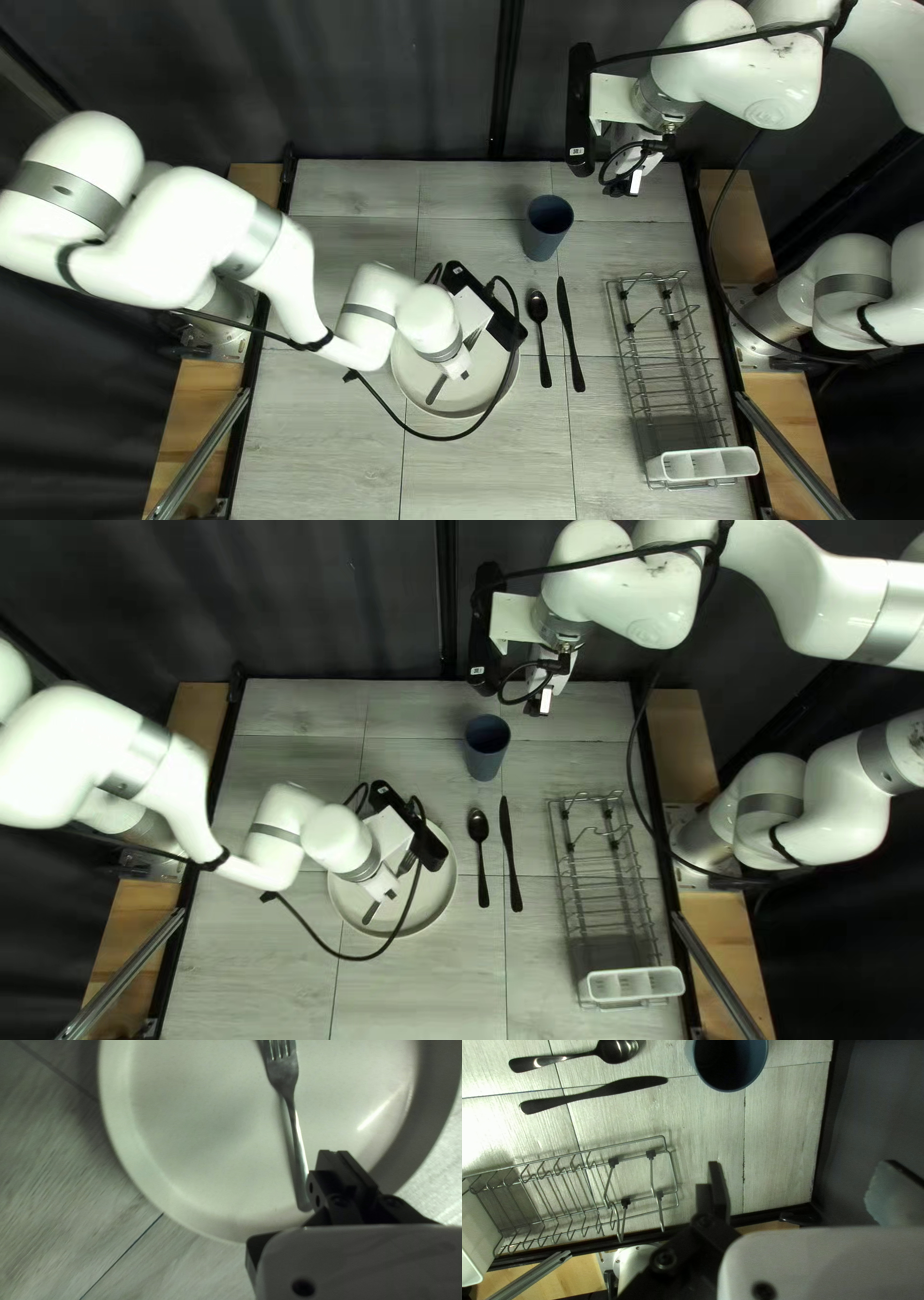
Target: Pick up and place plate onto table. Place down one fork to the left of the plate. Place spoon and knife to the right of the plate. Place cup above the knife and spoon
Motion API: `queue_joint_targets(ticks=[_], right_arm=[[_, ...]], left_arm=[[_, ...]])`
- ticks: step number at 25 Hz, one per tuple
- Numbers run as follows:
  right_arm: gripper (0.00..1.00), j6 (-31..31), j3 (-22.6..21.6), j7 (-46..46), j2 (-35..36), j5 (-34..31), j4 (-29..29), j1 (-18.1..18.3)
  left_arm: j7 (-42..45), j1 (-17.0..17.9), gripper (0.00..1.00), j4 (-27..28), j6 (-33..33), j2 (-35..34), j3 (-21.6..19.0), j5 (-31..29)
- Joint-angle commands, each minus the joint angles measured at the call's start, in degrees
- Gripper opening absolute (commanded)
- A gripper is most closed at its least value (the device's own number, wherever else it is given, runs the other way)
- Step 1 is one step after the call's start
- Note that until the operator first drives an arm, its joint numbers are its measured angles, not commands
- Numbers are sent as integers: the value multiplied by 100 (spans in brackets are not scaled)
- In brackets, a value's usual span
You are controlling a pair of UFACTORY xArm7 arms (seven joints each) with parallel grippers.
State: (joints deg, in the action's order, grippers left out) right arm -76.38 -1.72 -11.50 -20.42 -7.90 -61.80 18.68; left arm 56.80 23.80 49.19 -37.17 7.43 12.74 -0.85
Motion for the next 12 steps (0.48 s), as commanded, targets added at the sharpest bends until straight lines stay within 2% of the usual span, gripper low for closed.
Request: queue_joint_targets(ticks=[1, 6, 12], right_arm=[[100, 0, 0, 0, 0, 0, 0, 0], [100, 0, 0, 0, 0, 0, 0, 0], [100, 0, 0, 0, 0, 0, 0, 0]], left_arm=[[-17, -1, 100, 19, -43, -19, -1, -7], [13, -28, 100, -150, 171, -130, 7, 113], [168, -31, 100, 16, 336, 288, -10, 234]])
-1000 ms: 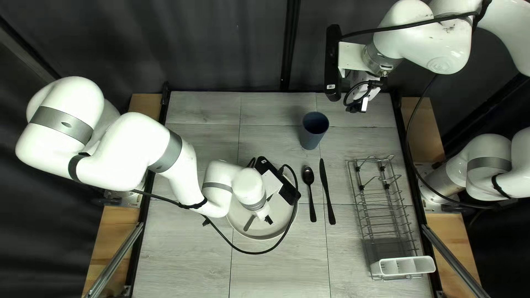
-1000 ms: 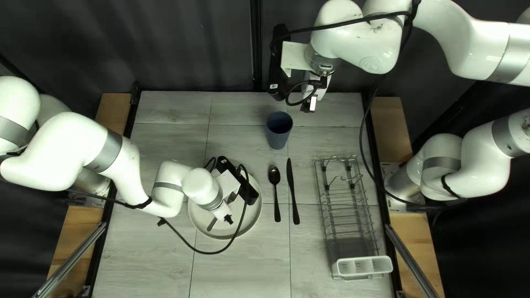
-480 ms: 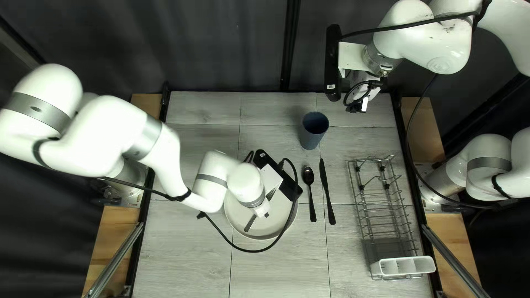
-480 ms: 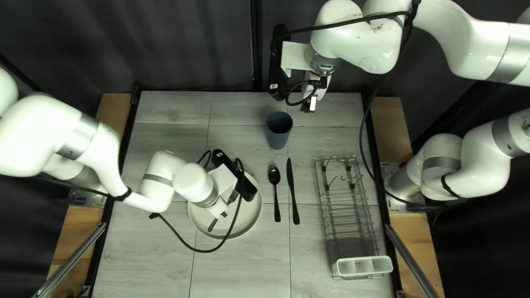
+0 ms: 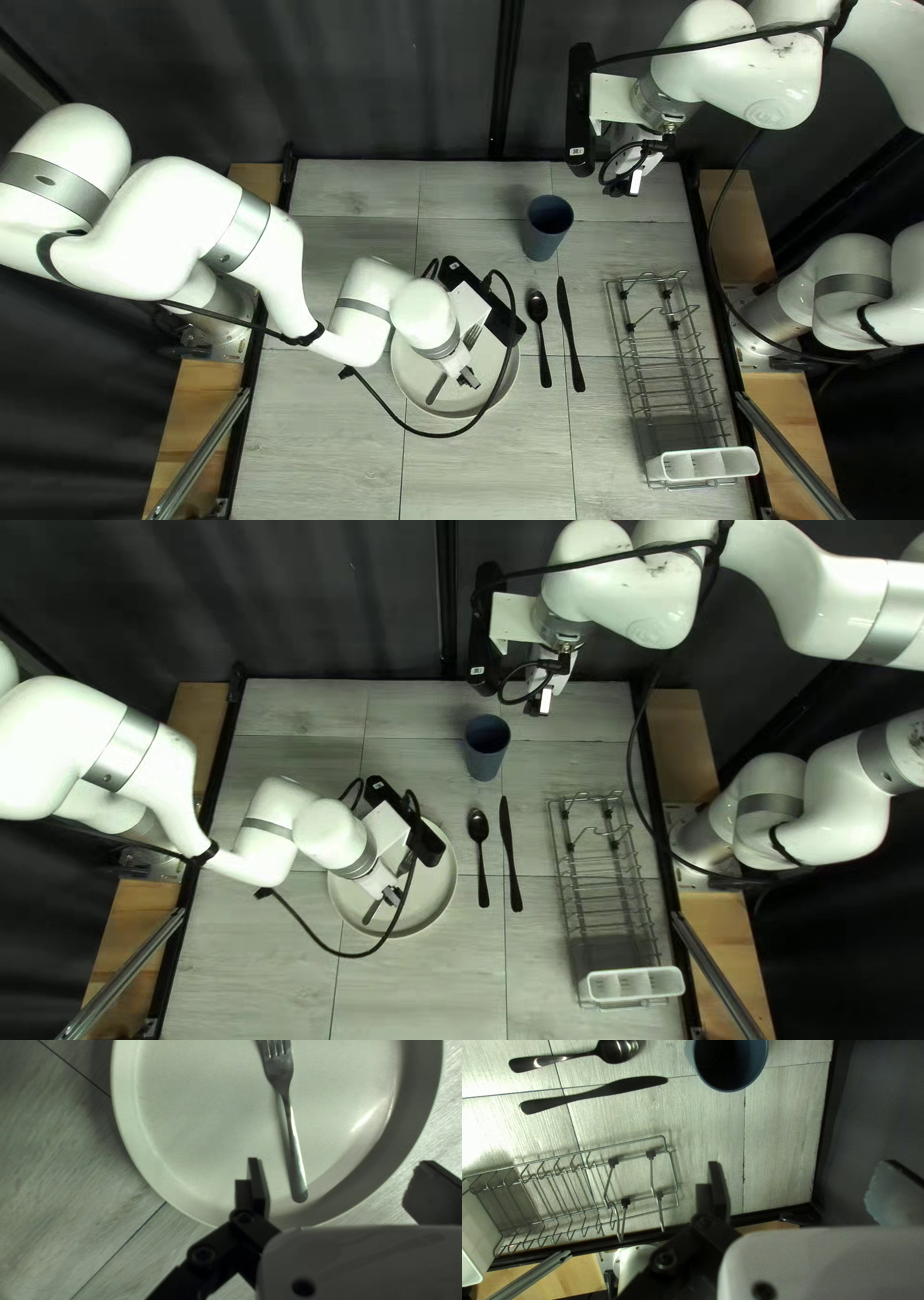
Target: Pick up and place plate onto table. Place down one fork to the left of the plate. Place spoon and knife to the right of the plate. Place cup above the knife and spoon
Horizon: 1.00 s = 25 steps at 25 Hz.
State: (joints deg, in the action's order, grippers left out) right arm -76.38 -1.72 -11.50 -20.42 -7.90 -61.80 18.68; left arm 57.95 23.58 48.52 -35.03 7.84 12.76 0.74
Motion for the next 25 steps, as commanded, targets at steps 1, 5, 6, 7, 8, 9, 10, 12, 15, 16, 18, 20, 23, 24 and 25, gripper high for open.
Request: queue_joint_targets(ticks=[1, 5, 6, 7, 8, 9, 10, 12, 15, 16, 18, 20, 23, 24, 25], right_arm=[[100, 0, 0, 0, 0, 0, 0, 0], [100, 0, 0, 0, 0, 0, 0, 0], [100, 0, 0, 0, 0, 0, 0, 0], [100, 0, 0, 0, 0, 0, 0, 0], [100, 0, 0, 0, 0, 0, 0, 0], [100, 0, 0, 0, 0, 0, 0, 0], [100, 0, 0, 0, 0, 0, 0, 0], [100, 0, 0, 0, 0, 0, 0, 0], [100, 0, 0, 0, 0, 0, 0, 0], [100, 0, 0, 0, 0, 0, 0, 0], [100, 0, 0, 0, 0, 0, 0, 0], [100, 0, 0, 0, 0, 0, 0, 0], [100, 0, 0, 0, 0, 0, 0, 0], [100, 0, 0, 0, 0, 0, 0, 0], [100, 0, 0, 0, 0, 0, 0, 0]], left_arm=[[31, -20, 100, 82, 169, 300, -18, 105], [-213, -141, 100, 92, 422, 632, -113, 386], [-242, -154, 100, 95, 442, 662, -124, 419], [-287, -175, 100, 97, 473, 704, -143, 467], [-317, -191, 100, 92, 498, 733, -156, 501], [-334, -200, 100, 92, 507, 747, -163, 520], [-395, -231, 100, 77, 575, 797, -191, 578], [-473, -268, 99, 96, 642, 884, -232, 654], [-614, -341, 98, 147, 745, 1034, -308, 773], [-645, -356, 98, 150, 766, 1055, -322, 797], [-723, -394, 100, 145, 804, 1076, -356, 854], [-735, -393, 100, 107, 797, 1027, -358, 856], [-767, -409, 90, 123, 805, 1050, -376, 882], [-765, -408, 83, 119, 800, 1045, -376, 883], [-771, -414, 76, 122, 802, 1056, -380, 893]])
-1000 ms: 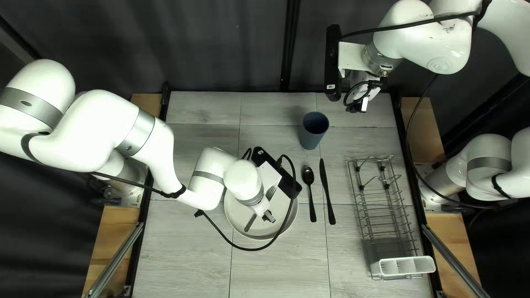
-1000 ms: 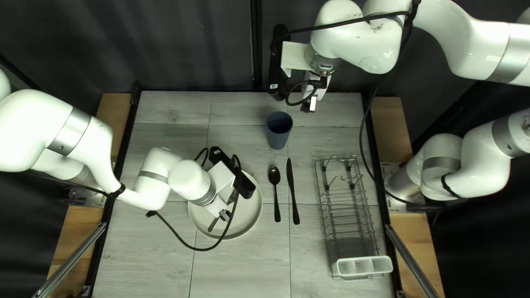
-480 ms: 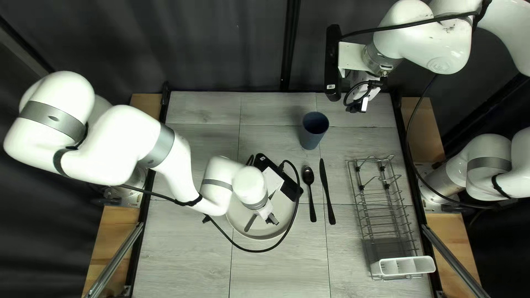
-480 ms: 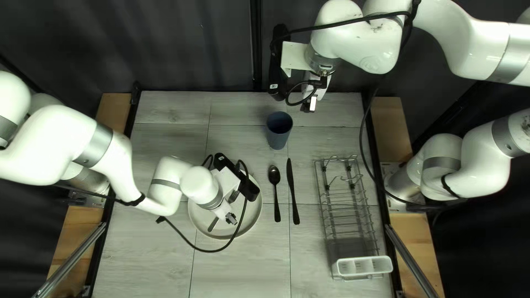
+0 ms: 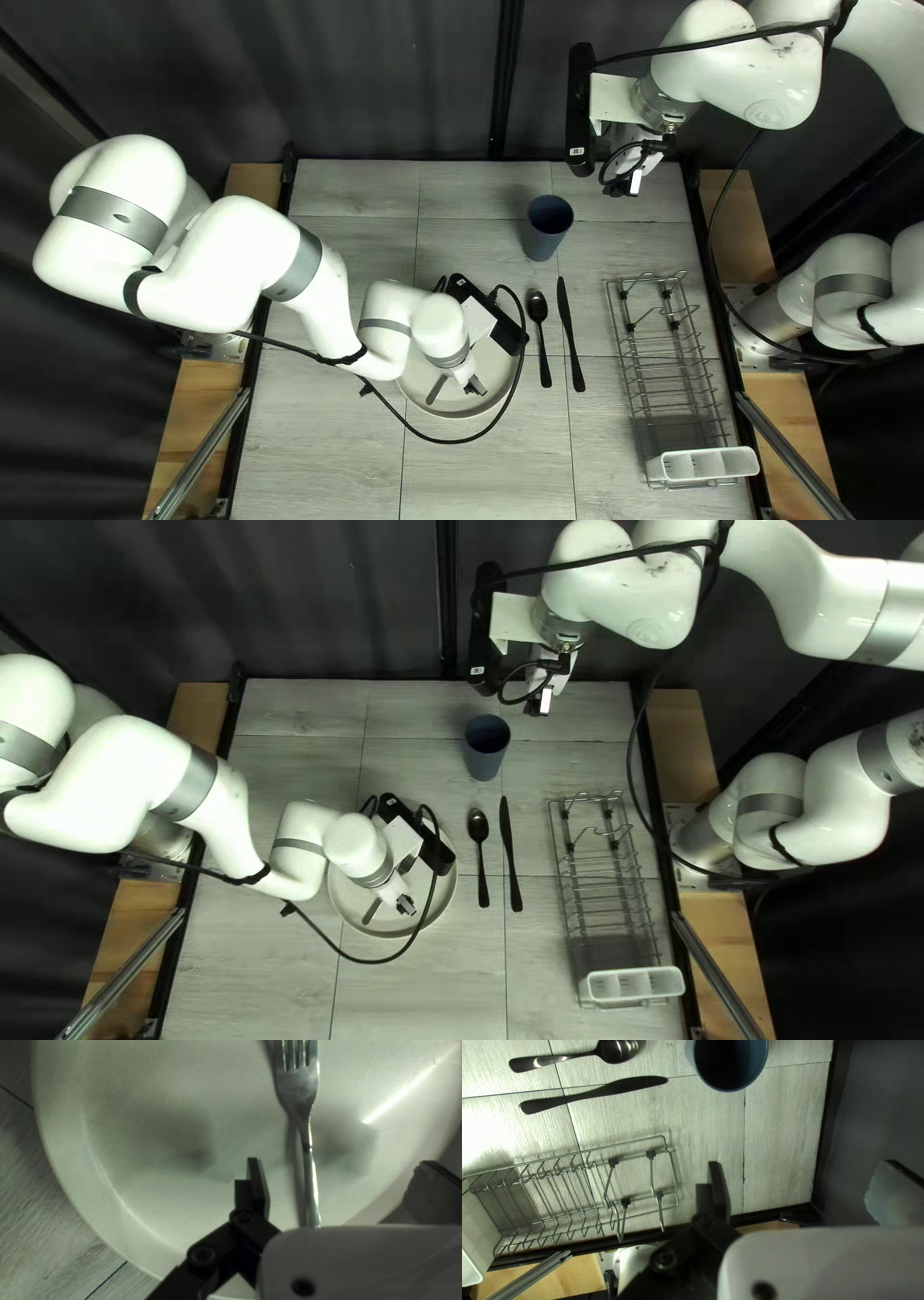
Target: Pick up and place plate onto table. Place down one fork to the left of the plate. Place spoon and knife to the right of the plate. Place cup above the knife and spoon
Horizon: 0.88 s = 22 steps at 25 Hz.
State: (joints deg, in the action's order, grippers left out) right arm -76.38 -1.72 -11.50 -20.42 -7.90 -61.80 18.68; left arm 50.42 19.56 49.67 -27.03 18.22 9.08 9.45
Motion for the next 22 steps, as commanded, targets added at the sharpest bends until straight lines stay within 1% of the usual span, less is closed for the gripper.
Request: queue_joint_targets(ticks=[1, 2, 3, 4, 5, 10, 12, 14, 18, 20, 21, 22], right_arm=[[100, 0, 0, 0, 0, 0, 0, 0], [100, 0, 0, 0, 0, 0, 0, 0], [100, 0, 0, 0, 0, 0, 0, 0], [100, 0, 0, 0, 0, 0, 0, 0], [100, 0, 0, 0, 0, 0, 0, 0], [100, 0, 0, 0, 0, 0, 0, 0], [100, 0, 0, 0, 0, 0, 0, 0], [100, 0, 0, 0, 0, 0, 0, 0], [100, 0, 0, 0, 0, 0, 0, 0], [100, 0, 0, 0, 0, 0, 0, 0], [100, 0, 0, 0, 0, 0, 0, 0], [100, 0, 0, 0, 0, 0, 0, 0]], left_arm=[[-23, -17, 57, 13, 6, 29, -15, 28], [-36, -24, 53, 14, 21, 49, -26, 46], [-39, -25, 39, 11, 27, 55, -33, 55], [-40, -24, 13, 9, 30, 57, -39, 61], [-57, -29, 7, 14, 32, 73, -54, 76], [-48, -23, 0, 21, -16, 36, -44, 56], [29, 16, 1, 45, -102, -25, -2, -25], [177, 80, 2, 71, -309, -184, 66, -179], [893, 274, 1, 67, -1005, -860, 176, -807], [1132, 320, 2, 97, -1218, -1029, 174, -982], [1159, 326, 3, 96, -1216, -1041, 173, -1000], [1173, 328, 87, 115, -1133, -970, 173, -987]])
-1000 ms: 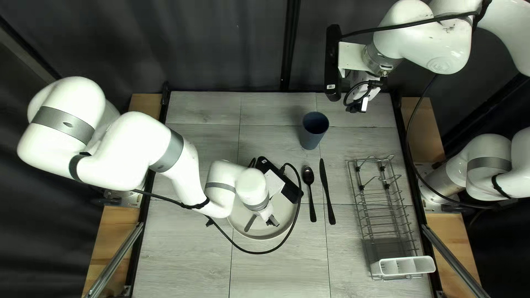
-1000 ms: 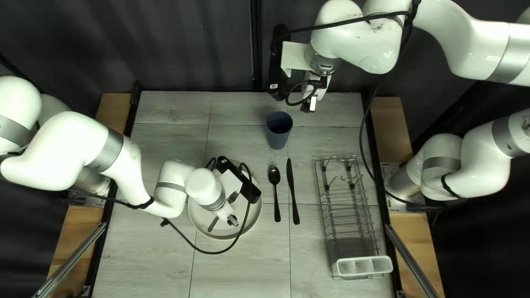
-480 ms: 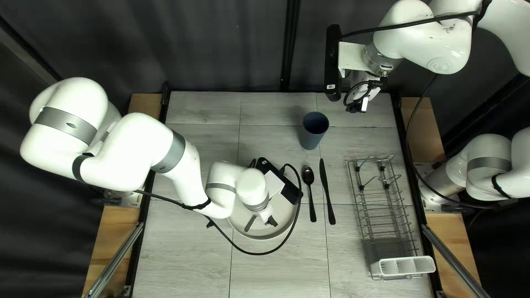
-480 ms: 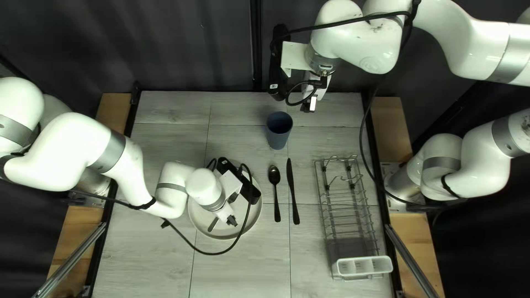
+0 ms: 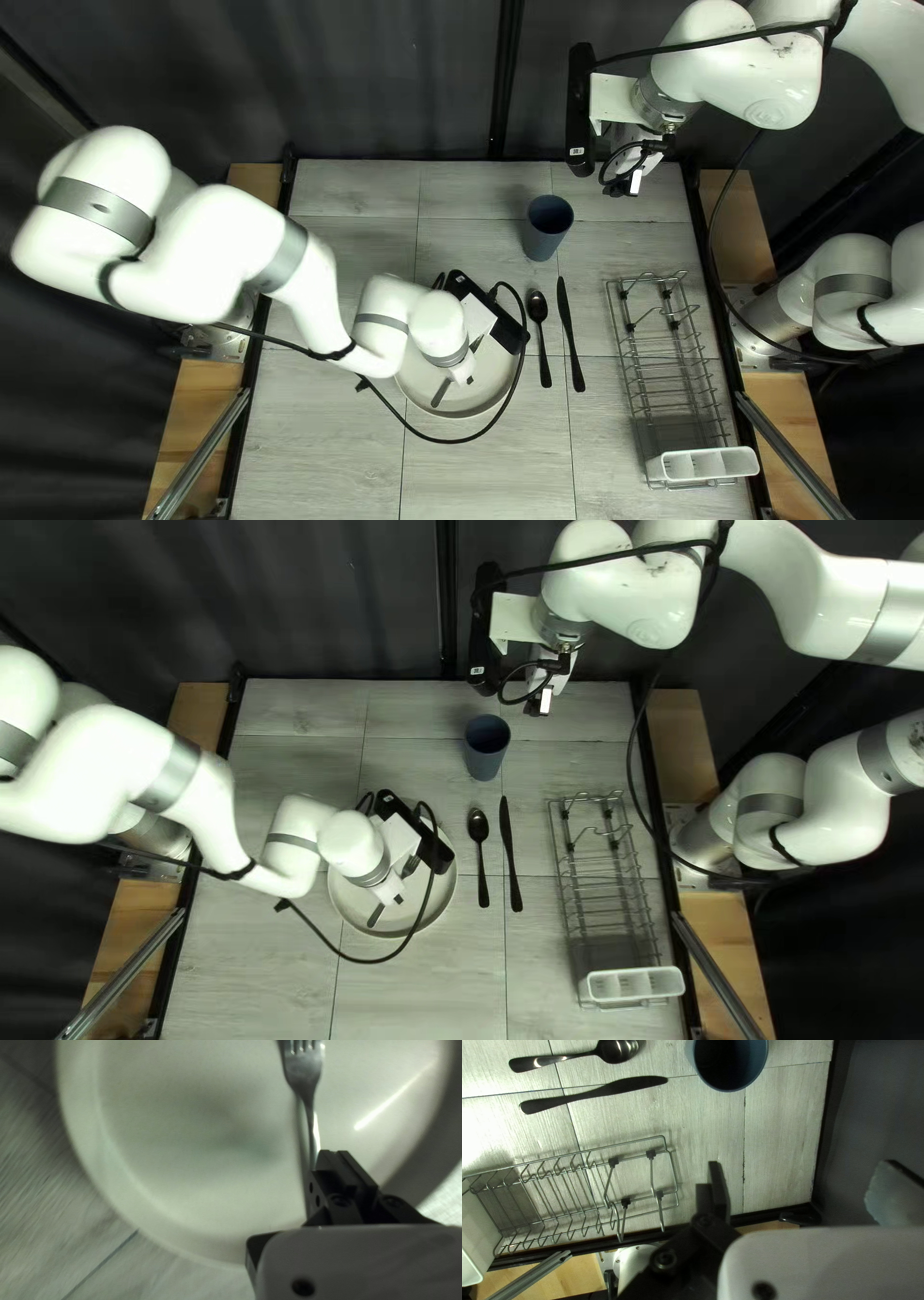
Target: Pick up and place plate onto table. Place down one fork to the left of the plate. Place spoon and knife to the right of the plate. Place cup above the knife and spoon
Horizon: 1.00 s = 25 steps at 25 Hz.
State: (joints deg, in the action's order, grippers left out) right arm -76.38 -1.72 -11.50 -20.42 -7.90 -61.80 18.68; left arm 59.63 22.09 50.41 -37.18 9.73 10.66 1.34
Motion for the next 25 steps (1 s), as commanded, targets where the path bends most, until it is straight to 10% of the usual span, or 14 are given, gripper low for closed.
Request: queue_joint_targets(ticks=[1, 25], right_arm=[[100, 0, 0, 0, 0, 0, 0, 0], [100, 0, 0, 0, 0, 0, 0, 0]], left_arm=[[229, 61, 100, 59, -20, -21, 15, -133], [-405, -346, 100, 348, 792, 1175, -325, 623]])
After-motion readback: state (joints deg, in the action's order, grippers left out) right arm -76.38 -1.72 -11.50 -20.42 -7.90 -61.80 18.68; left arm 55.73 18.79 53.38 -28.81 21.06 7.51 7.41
